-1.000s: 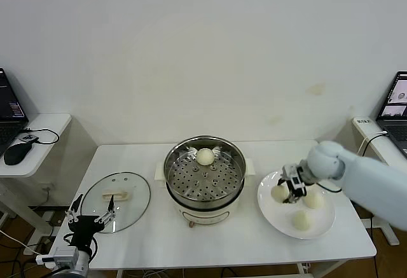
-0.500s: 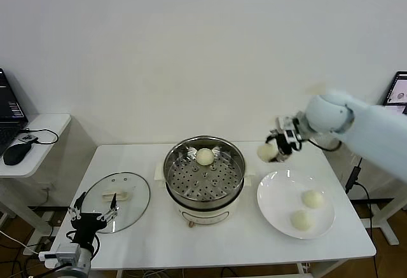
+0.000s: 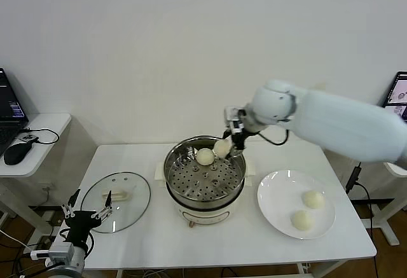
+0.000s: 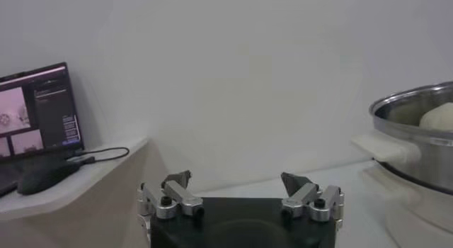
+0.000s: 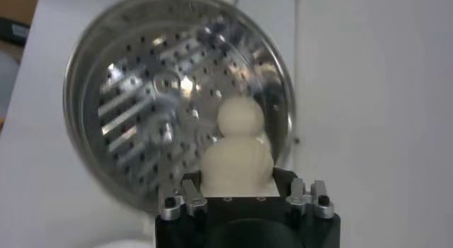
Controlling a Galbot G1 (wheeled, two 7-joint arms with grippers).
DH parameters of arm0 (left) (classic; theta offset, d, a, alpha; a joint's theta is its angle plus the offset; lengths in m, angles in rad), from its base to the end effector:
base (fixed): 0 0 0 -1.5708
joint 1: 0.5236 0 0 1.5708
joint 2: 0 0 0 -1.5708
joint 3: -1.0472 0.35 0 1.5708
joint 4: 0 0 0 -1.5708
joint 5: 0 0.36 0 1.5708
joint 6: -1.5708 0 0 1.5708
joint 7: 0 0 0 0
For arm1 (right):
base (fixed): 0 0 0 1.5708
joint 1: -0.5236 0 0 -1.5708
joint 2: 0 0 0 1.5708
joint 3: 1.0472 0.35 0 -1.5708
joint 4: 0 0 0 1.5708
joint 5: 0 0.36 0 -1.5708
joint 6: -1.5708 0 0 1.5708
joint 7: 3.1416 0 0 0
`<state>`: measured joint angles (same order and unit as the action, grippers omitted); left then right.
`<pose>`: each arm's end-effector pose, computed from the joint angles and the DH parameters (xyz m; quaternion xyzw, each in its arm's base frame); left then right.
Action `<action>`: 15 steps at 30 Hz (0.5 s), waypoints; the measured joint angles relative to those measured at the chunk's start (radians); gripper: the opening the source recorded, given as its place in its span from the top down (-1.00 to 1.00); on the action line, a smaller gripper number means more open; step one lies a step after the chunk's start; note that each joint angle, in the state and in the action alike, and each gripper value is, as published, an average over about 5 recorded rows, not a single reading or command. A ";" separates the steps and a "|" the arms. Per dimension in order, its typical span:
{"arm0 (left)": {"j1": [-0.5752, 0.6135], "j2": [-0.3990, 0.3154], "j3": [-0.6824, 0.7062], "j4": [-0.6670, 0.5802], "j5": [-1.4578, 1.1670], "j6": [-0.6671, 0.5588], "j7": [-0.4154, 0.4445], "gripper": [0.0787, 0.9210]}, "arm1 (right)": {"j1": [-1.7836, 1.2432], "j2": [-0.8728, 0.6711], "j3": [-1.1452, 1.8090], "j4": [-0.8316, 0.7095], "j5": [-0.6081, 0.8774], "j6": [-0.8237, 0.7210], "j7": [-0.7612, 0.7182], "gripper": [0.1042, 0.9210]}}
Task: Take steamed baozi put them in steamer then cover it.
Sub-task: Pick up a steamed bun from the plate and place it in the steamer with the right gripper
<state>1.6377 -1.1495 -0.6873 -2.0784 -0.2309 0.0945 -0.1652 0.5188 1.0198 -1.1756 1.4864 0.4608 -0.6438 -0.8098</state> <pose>0.1806 0.1184 -0.2881 0.0493 -0.9902 -0.1132 0.0656 0.5101 0.1040 -0.0484 0.5150 -0.6078 0.5316 0.2875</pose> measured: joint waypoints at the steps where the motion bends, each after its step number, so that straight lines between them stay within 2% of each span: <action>1: 0.000 -0.002 0.000 0.000 0.000 -0.001 0.000 -0.77 | -0.008 0.018 -0.001 -0.009 0.007 -0.006 0.010 -0.32; 15: 0.005 -0.010 -0.005 -0.009 0.003 -0.004 0.001 -0.77 | -0.103 0.198 -0.008 -0.120 0.044 -0.058 0.100 -0.32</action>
<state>1.6428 -1.1594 -0.6924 -2.0877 -0.2281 0.0905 -0.1637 0.4155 1.2175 -1.1839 1.3666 0.5045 -0.7018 -0.7101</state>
